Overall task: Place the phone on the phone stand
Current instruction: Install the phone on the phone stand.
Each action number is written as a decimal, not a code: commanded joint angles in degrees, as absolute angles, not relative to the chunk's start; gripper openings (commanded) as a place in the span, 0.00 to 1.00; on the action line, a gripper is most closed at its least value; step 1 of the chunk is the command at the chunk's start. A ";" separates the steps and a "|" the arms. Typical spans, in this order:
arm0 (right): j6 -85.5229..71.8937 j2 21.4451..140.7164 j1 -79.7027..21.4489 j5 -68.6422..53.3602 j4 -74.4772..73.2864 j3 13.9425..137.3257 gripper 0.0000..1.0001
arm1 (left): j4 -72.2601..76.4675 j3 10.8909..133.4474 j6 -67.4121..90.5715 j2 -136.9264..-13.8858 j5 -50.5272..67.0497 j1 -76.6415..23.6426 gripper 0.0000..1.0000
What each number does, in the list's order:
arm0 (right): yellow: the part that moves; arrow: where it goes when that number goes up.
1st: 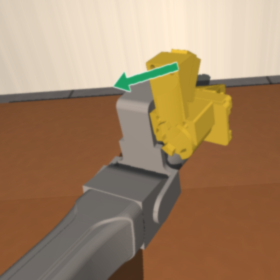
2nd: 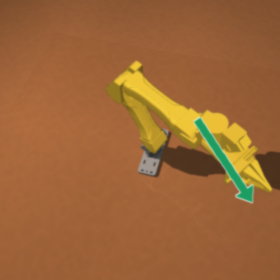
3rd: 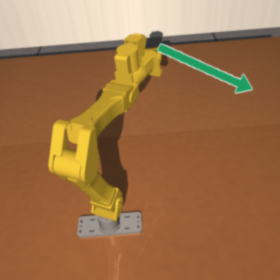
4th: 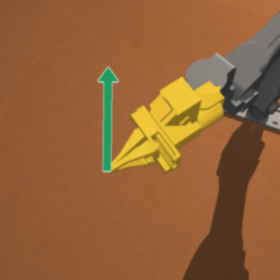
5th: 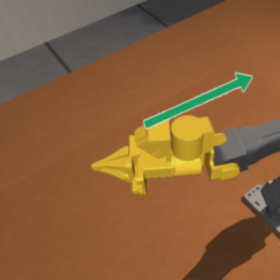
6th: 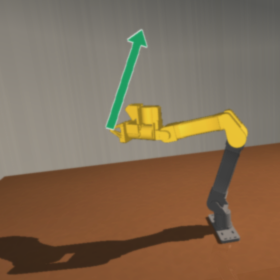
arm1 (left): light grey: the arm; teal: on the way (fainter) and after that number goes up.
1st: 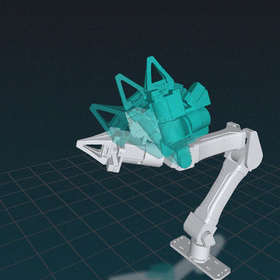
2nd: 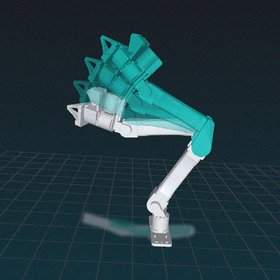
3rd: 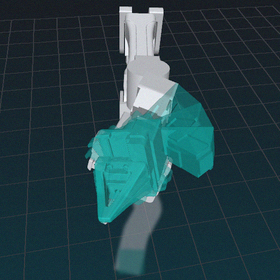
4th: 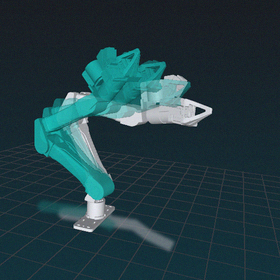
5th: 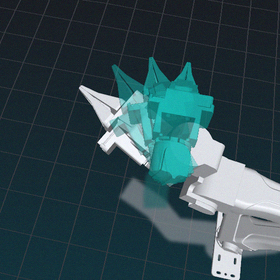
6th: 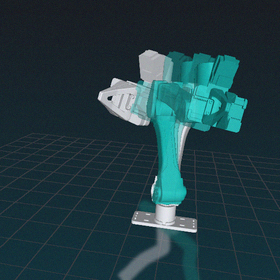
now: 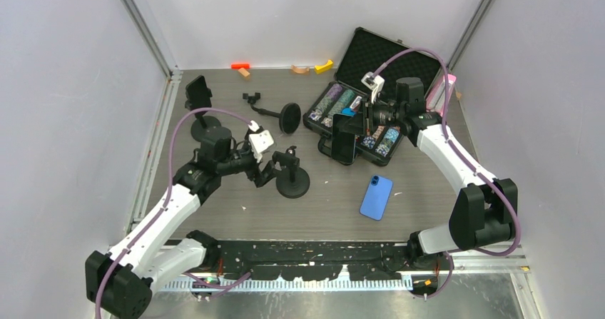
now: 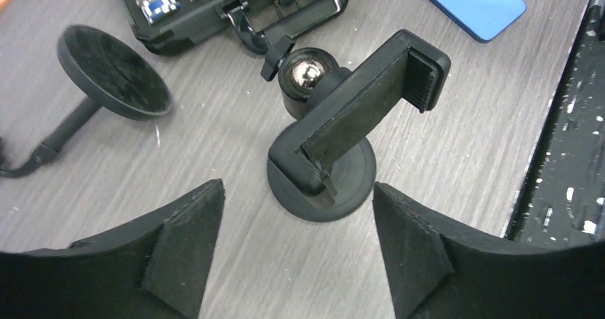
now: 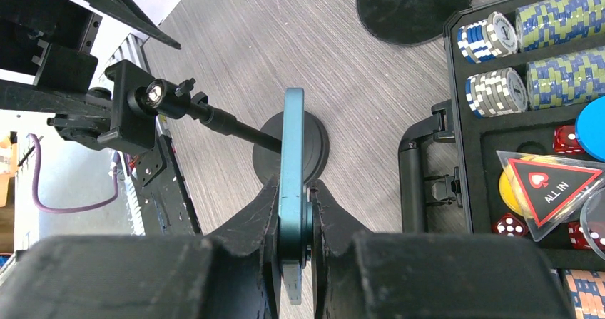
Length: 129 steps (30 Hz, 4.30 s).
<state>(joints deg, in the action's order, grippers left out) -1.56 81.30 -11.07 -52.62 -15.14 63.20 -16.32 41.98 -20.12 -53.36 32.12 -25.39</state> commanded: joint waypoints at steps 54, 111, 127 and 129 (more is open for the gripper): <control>-3.09 80.25 -11.03 -54.87 -11.20 65.06 0.00 | -19.23 48.78 -6.09 -54.75 28.32 -25.49 0.28; 29.09 95.42 -45.72 -58.25 -36.22 99.51 0.00 | -13.21 53.95 -0.81 -67.39 43.76 -24.96 0.00; 34.49 97.44 -47.55 -54.19 -34.49 95.72 0.00 | -13.42 54.31 -0.31 -70.18 49.09 -24.76 0.00; 35.33 97.10 -47.52 -54.07 -34.54 95.12 0.00 | -13.23 53.87 -0.29 -69.95 49.48 -24.70 0.00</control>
